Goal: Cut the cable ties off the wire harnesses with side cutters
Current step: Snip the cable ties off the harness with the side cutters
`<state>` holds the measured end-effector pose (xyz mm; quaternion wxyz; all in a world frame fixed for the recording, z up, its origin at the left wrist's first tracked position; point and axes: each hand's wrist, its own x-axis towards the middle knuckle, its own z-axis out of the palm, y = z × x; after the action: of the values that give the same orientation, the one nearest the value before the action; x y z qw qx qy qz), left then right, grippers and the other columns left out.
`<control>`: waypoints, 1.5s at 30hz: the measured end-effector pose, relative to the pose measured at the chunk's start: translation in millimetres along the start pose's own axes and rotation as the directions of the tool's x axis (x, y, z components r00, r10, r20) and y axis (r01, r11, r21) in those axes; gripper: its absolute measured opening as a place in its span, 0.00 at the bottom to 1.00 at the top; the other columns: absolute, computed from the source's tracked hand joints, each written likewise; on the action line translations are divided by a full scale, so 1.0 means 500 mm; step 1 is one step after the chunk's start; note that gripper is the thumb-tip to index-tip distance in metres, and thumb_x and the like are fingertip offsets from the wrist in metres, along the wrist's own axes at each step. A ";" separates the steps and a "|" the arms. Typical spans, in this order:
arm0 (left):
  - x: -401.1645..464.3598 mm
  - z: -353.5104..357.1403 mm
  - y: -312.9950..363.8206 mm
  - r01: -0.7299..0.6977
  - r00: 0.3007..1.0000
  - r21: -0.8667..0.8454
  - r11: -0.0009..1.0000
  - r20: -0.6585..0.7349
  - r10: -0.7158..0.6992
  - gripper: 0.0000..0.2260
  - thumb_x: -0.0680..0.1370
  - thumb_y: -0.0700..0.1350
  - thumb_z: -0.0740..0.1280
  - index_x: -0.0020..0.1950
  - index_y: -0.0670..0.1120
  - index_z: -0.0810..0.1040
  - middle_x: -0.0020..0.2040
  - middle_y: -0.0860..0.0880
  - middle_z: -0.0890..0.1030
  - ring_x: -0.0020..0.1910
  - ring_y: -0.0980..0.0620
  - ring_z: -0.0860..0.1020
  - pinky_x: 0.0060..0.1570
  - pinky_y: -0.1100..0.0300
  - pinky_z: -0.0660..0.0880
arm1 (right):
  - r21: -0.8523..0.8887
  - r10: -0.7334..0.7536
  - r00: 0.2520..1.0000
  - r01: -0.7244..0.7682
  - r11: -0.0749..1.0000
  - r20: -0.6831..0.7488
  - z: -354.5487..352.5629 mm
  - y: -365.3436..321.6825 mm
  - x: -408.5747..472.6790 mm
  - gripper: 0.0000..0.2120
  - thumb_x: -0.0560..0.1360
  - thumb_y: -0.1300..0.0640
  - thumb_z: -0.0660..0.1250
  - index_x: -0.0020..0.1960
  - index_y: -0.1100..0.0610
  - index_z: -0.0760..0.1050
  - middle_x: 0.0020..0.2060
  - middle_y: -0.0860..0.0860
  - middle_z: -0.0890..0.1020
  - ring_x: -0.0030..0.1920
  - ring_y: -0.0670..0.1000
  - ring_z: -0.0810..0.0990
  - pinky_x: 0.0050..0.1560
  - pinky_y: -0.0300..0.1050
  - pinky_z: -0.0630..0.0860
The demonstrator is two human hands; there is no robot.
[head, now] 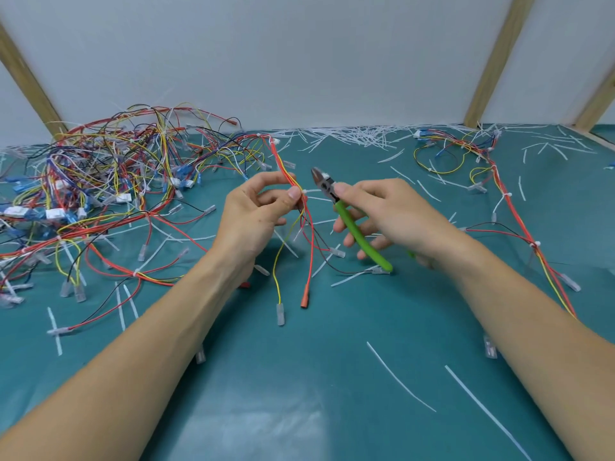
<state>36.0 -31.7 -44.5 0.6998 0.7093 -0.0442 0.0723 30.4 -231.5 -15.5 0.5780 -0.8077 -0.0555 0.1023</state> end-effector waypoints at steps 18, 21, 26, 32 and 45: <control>0.000 -0.002 0.001 -0.060 0.998 0.002 0.998 -0.031 0.060 0.08 0.79 0.37 0.69 0.51 0.47 0.72 0.36 0.49 0.80 0.42 0.55 0.82 0.38 0.67 0.71 | -0.090 0.082 0.991 -0.073 0.993 0.108 -0.004 -0.001 0.003 0.15 0.83 0.53 0.58 0.51 0.60 0.81 0.42 0.55 0.87 0.36 0.53 0.84 0.32 0.49 0.81; -0.001 -0.002 0.002 -0.060 0.998 0.007 0.998 -0.027 0.060 0.08 0.79 0.38 0.69 0.51 0.48 0.72 0.37 0.49 0.81 0.43 0.54 0.82 0.39 0.64 0.72 | -0.099 0.069 0.992 -0.059 0.993 0.107 -0.004 -0.002 0.002 0.15 0.83 0.53 0.58 0.50 0.60 0.81 0.41 0.54 0.87 0.35 0.52 0.84 0.33 0.50 0.82; -0.002 -0.002 0.003 -0.058 0.998 0.003 0.998 -0.020 0.058 0.09 0.79 0.38 0.69 0.49 0.50 0.72 0.37 0.49 0.82 0.43 0.54 0.83 0.41 0.61 0.72 | -0.108 0.060 0.994 -0.050 0.993 0.091 -0.002 -0.003 0.001 0.15 0.84 0.52 0.58 0.50 0.59 0.81 0.41 0.53 0.87 0.35 0.51 0.84 0.35 0.50 0.81; 0.000 -0.003 0.005 -0.054 0.999 -0.031 0.998 -0.008 0.054 0.09 0.80 0.39 0.69 0.50 0.50 0.71 0.38 0.50 0.83 0.41 0.55 0.84 0.39 0.63 0.72 | -0.123 0.033 0.995 -0.021 0.992 0.092 -0.003 -0.003 -0.001 0.16 0.85 0.51 0.58 0.51 0.59 0.81 0.42 0.53 0.87 0.36 0.50 0.84 0.35 0.50 0.82; 0.000 -0.003 0.003 -0.055 0.998 -0.034 0.998 -0.003 0.055 0.08 0.79 0.39 0.69 0.51 0.49 0.72 0.41 0.46 0.83 0.41 0.55 0.84 0.38 0.66 0.73 | -0.118 0.011 0.997 -0.002 0.993 0.077 -0.003 -0.005 -0.002 0.17 0.85 0.51 0.59 0.51 0.59 0.82 0.43 0.53 0.88 0.36 0.49 0.84 0.38 0.51 0.82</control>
<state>35.7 -30.5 -43.2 0.7094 0.6959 -0.0644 0.0916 29.7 -232.2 -12.4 0.5264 -0.8360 -0.0810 0.1320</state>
